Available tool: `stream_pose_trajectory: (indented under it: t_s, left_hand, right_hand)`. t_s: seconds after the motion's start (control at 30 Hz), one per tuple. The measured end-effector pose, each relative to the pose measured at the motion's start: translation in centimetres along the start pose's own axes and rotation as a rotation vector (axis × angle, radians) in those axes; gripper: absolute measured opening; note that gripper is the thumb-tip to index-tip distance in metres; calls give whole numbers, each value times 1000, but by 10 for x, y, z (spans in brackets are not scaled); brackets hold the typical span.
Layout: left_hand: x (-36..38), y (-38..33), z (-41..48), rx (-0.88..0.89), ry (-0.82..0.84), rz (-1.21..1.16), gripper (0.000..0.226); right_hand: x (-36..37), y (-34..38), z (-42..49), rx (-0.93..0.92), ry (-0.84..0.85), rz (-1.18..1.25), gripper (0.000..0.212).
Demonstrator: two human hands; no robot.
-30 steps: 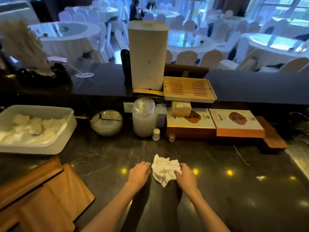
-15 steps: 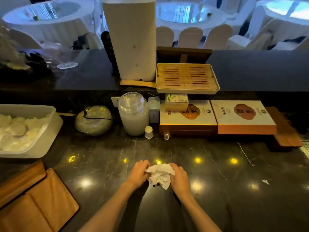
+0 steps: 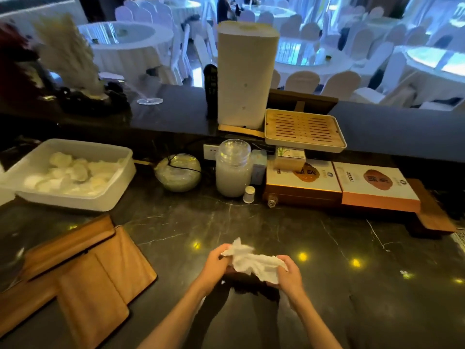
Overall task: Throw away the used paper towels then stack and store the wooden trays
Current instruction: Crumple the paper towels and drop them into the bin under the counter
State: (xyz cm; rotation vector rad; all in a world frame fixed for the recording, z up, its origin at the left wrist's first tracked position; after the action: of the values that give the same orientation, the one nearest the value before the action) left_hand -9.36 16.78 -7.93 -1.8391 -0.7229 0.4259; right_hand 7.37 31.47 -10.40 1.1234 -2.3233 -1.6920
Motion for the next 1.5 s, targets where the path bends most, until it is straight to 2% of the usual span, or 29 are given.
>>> stream_pose_trajectory:
  t_s: [0.07, 0.13, 0.23, 0.33, 0.4, 0.5, 0.57, 0.67, 0.77, 0.87, 0.93, 1.03, 1.1, 1.17, 1.27, 1.33, 1.4, 1.5]
  left_hand:
    - [-18, 8, -9, -57, -81, -158, 26]
    - [-37, 18, -17, -129, -98, -252, 26]
    - [-66, 35, -28, -251, -56, -320, 34]
    - [-85, 55, -43, -299, 37, -360, 53]
    - [-90, 62, -53, -273, 91, -331, 57]
    - [-87, 70, -64, -257, 69, -258, 48]
    - [-77, 73, -74, -278, 76, -177, 43]
    - [-54, 74, -98, -258, 192, -44, 40]
    - [-33, 72, -124, -223, 316, 11, 36]
    - [-21, 76, -144, -235, 324, 77, 36]
    - [-10, 78, -161, -261, 319, 89, 25]
    - [8, 90, -194, -304, 332, 54, 13]
    - [16, 103, -219, -289, 301, 110, 26]
    - [24, 122, -248, -268, 251, 138, 30]
    - [28, 154, -296, -273, 183, 42, 20]
    - [26, 173, -330, -259, 190, 5, 18]
    - [23, 186, -358, -246, 203, 53, 14]
    - [17, 196, -375, -228, 158, 171, 26]
  right_hand:
    - [1, -3, -13, 9, -66, 14, 25]
    - [6, -10, -28, 81, -48, 108, 14]
    - [15, -13, -49, 121, 44, 145, 42]
    - [13, -13, -82, 125, -73, 163, 33]
    - [14, -22, -104, 159, -123, 332, 24]
    - [22, -35, -138, 210, -122, 607, 10]
    - [21, -45, -159, 216, -172, 659, 19]
    - [13, -57, -188, 231, -277, 696, 34]
    - [-4, -65, -214, 221, -331, 664, 32]
    - [-18, -79, -236, 254, -296, 884, 22]
    - [-25, -89, -249, 275, -229, 977, 16]
    - [-40, -108, -272, 234, -218, 925, 15]
    - [-48, -128, -291, 201, -208, 854, 6]
    - [-54, -152, -312, 185, -155, 842, 15]
    - [-63, -181, -348, 193, -72, 862, 19]
    - [-68, -202, -376, 238, -81, 797, 23]
    - [-73, -220, -399, 255, -112, 752, 26]
    - [-76, -237, -421, 287, -97, 736, 22]
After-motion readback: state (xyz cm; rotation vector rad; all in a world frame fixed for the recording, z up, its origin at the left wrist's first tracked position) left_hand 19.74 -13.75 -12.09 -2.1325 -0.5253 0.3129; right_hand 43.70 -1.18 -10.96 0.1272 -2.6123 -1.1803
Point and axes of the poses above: each hand's wrist, its own z-axis towards the middle knuckle, its own x-axis out of the palm, y = z × x, the point moved 6 cm from there along z, towards the middle knuckle, and after that the axes turned 2 degrees about -y, right-handed, at the moved point
